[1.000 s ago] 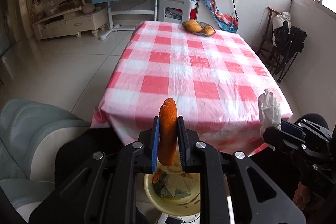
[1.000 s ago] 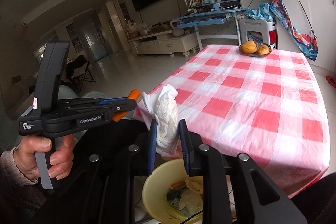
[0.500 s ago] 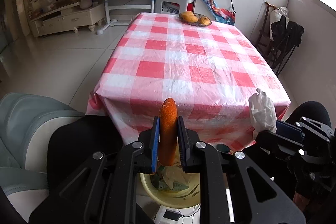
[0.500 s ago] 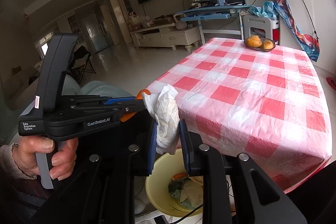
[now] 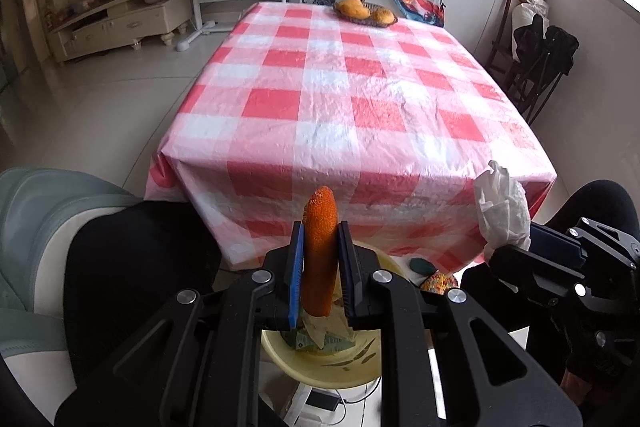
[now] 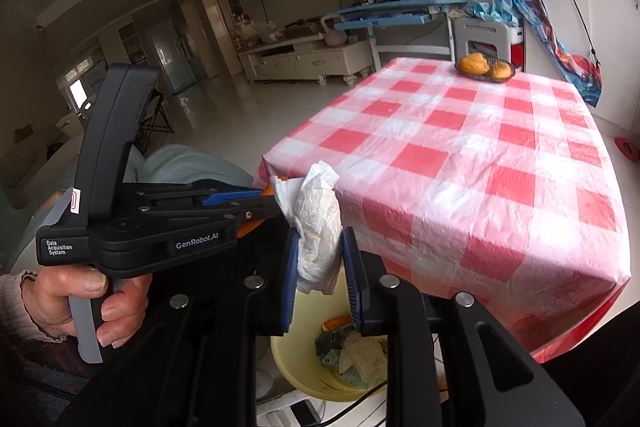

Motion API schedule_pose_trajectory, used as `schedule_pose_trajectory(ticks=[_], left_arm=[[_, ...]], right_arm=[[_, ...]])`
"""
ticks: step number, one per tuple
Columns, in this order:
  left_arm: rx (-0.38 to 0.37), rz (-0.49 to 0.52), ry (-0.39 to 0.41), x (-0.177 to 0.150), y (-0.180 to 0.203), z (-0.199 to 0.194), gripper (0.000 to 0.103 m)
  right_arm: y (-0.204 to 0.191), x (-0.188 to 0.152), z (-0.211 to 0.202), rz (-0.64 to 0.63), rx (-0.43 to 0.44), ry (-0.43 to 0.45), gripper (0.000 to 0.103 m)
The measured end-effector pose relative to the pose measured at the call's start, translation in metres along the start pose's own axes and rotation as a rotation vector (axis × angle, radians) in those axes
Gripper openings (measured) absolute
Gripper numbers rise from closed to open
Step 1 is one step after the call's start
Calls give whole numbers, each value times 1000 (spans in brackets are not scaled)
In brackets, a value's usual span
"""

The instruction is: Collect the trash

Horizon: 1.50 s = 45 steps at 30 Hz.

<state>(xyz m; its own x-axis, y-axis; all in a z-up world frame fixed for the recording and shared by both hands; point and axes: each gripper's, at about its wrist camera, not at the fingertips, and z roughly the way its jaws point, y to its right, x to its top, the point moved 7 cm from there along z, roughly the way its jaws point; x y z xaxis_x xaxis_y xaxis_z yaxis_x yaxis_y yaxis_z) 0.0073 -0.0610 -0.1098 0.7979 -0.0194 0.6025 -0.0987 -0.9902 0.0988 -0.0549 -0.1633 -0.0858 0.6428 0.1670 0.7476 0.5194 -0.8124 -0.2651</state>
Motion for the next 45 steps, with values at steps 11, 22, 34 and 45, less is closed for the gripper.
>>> schedule_pose_trajectory(ticks=[11,22,34,45], left_arm=[[6,1,-15,-5,-1,5,15],[13,-9,-33,-10,-5,11,22],[54,-24,-7,-7,-12,9,56],[82,-30,16,-5,-16,5,73]], right_arm=[[1,-7,6,6,-1,-36,23],[-2,-10,12,-5,-8,-63,24],[-3,-11,14,-4,-15,-70,35],[-1,-9,13,-1,-22,-59,49]])
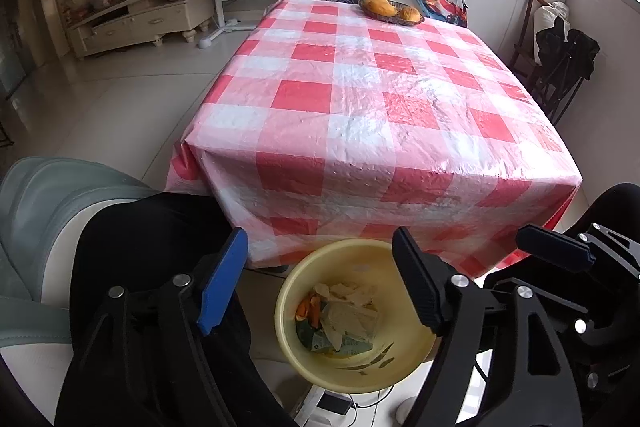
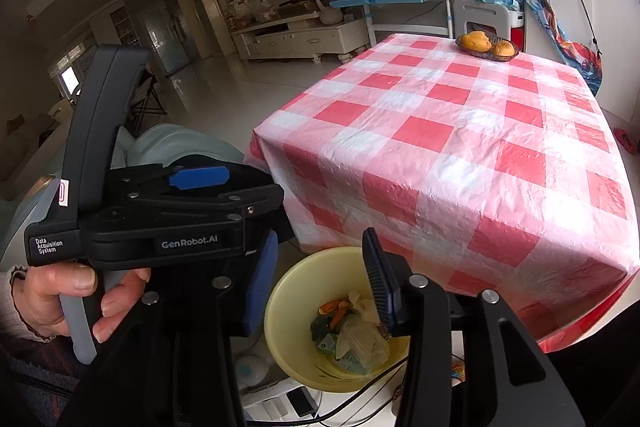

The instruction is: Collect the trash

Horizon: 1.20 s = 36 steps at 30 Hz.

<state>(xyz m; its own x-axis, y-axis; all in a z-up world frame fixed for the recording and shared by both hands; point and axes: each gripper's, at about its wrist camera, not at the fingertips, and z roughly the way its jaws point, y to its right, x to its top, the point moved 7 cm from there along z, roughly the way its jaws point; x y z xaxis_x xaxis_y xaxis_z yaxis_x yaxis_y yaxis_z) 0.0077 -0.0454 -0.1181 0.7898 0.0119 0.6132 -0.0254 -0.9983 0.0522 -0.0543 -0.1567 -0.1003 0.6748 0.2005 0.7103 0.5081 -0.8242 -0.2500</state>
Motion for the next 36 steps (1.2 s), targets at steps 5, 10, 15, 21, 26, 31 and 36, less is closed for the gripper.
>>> schedule_pose_trajectory(ticks=[5,10,15,21,26,31,36], left_arm=[[17,-1,30,4,-1,-7,82],[48,9,72,9,-3,-16,87],[72,20,113,14,-3,-25,92],[86,16,141,18,-5,-32,95],[96,10,156,19,-6,-35,96],[99,7,168,21,-7,-38,96],[100,10,176,21,-6,-40,96]], right_arm=[[3,5,-6,8,-25,36,63],[8,12,-18,3,-110,111,78],[23,21,-34,15,-262,202,91],[36,25,-39,12,-410,236,95],[32,26,-38,-33,-448,239,95],[30,25,-39,-50,-458,241,95],[30,25,-39,-46,-464,242,95]])
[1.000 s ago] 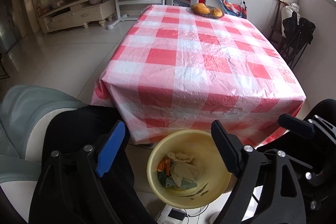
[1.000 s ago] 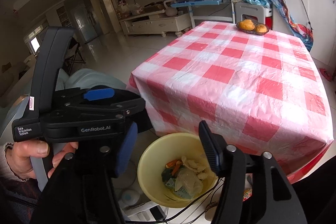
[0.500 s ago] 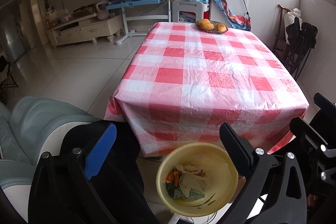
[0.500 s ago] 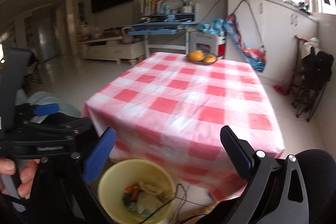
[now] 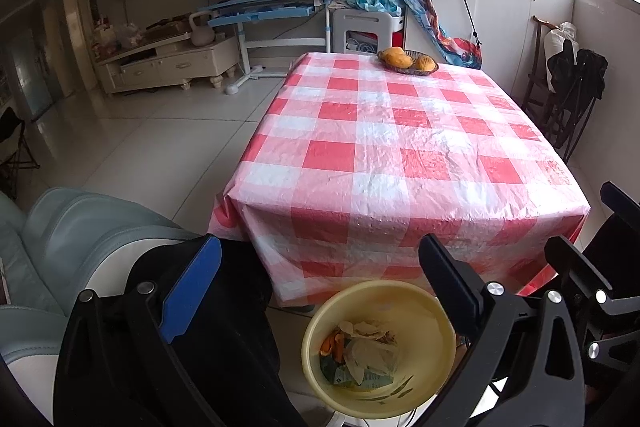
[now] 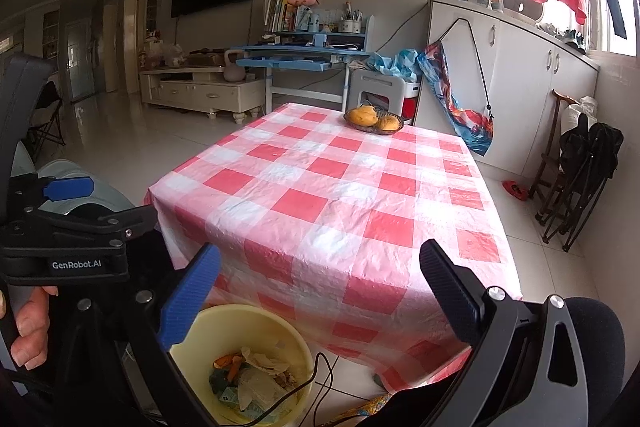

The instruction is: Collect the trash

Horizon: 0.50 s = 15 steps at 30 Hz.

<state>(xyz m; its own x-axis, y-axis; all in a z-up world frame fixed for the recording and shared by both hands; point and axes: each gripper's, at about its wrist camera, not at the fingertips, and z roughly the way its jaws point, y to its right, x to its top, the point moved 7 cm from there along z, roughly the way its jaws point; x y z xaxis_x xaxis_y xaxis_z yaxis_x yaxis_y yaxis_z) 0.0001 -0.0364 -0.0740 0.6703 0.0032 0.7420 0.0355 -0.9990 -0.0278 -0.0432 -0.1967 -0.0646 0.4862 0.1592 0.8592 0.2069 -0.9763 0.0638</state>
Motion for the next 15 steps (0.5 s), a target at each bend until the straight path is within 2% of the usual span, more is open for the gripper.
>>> schedule_pose_trajectory(ticks=[15], left_arm=[[22,1,-4,1,-2,-2,96]], right_arm=[[-4,-1,-1,-18,-5,4,95]])
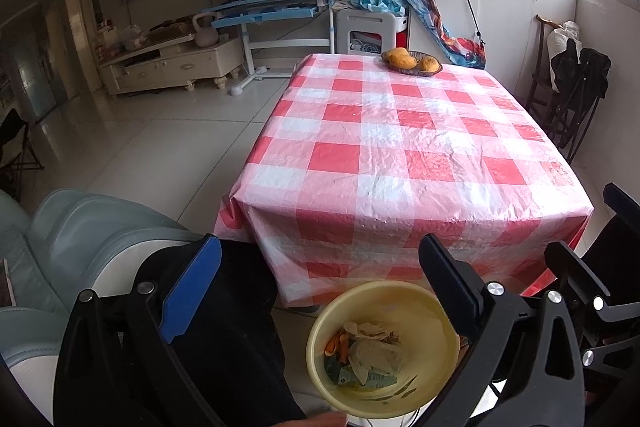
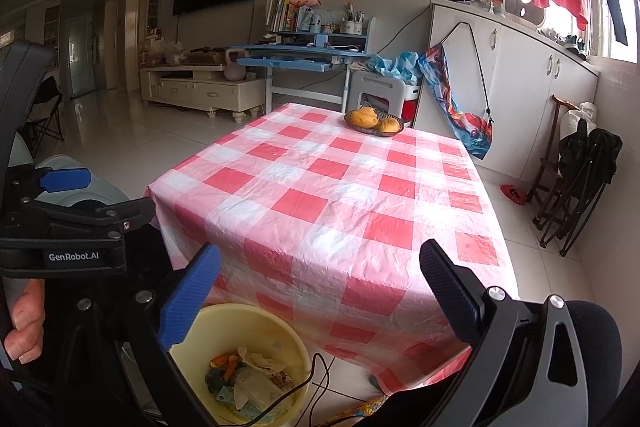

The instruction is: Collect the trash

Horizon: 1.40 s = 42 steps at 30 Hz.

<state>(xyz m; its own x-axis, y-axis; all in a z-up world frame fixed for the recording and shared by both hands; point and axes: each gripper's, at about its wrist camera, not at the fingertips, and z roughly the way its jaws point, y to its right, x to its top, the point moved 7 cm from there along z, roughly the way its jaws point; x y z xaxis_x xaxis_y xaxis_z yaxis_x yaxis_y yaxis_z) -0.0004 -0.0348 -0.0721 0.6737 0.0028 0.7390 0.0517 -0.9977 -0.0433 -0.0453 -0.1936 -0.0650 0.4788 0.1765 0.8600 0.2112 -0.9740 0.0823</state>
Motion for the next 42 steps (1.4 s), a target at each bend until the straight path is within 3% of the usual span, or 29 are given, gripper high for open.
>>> schedule_pose_trajectory(ticks=[42], left_arm=[[55,34,36,2,-1,-3,96]], right_arm=[[-2,0,0,-8,-4,-3,95]])
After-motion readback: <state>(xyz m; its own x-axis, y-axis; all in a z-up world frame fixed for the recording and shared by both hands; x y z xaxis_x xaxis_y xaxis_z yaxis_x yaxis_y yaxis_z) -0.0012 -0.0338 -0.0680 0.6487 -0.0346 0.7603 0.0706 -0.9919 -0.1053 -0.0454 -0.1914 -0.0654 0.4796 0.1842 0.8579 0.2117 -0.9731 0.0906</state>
